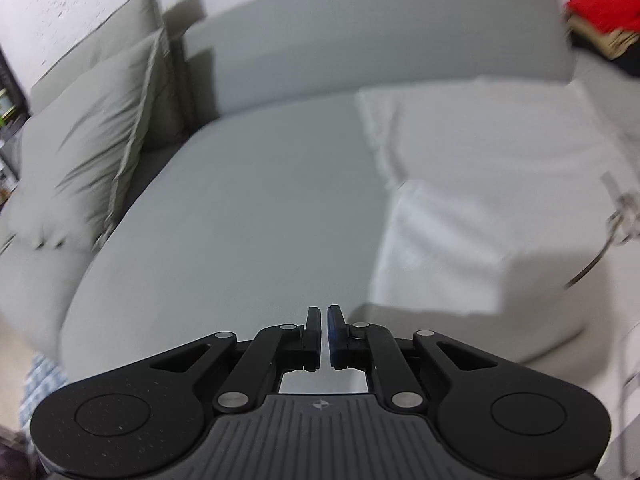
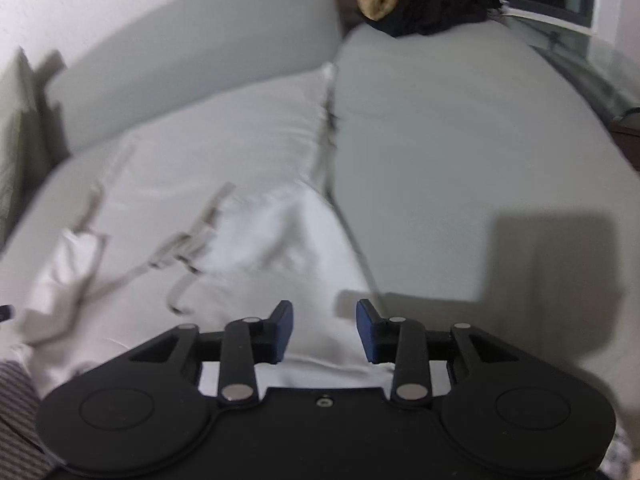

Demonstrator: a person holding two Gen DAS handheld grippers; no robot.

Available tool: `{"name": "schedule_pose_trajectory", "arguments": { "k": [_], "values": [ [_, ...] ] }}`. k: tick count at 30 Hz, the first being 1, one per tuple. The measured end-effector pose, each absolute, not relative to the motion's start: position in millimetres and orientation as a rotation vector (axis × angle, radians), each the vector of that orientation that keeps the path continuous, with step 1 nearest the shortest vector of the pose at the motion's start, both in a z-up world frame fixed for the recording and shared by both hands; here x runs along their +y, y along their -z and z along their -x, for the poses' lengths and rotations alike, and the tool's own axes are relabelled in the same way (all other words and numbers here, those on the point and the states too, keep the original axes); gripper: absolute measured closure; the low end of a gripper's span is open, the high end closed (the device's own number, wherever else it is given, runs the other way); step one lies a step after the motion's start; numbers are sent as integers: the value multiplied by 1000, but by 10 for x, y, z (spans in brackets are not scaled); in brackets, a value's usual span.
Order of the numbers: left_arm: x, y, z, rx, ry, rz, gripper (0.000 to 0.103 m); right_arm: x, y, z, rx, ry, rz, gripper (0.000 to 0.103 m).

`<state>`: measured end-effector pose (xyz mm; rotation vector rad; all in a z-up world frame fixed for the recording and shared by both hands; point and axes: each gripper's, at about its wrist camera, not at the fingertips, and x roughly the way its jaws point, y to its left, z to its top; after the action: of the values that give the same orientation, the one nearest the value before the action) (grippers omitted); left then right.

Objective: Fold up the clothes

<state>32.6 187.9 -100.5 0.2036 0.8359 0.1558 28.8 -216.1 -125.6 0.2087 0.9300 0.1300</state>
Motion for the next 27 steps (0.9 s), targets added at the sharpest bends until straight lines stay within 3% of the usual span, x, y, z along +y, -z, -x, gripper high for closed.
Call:
{"name": "schedule_pose_trajectory", "arguments": {
  "k": [3, 7, 12, 17, 19, 26, 27],
  "values": [
    [1686, 1078, -511, 820, -71, -176, 85, -2005, 1321, -415, 926, -212, -251, 75],
    [1664, 1366, -721, 958, -137, -201, 84, -1792, 1503, -496, 997, -217, -209, 74],
    [1816, 1359, -370, 976, -181, -268, 84, -1989, 1475, -188, 1034, -192, -230, 73],
    [1857, 1113, 47, 853, -186, -239, 82, -2233, 1417, 59, 1027, -189, -330, 72],
    [1813, 939, 187, 771, -200, -228, 70, -2286, 1282, 116, 975, -195, -386, 72],
    [1687, 232, 320, 510, -221, -190, 69, -2376, 606, 197, 776, -249, -455, 75],
    [1701, 156, 285, 500, -208, -170, 63, -2378, 521, 182, 753, -256, -448, 75]
  ]
}}
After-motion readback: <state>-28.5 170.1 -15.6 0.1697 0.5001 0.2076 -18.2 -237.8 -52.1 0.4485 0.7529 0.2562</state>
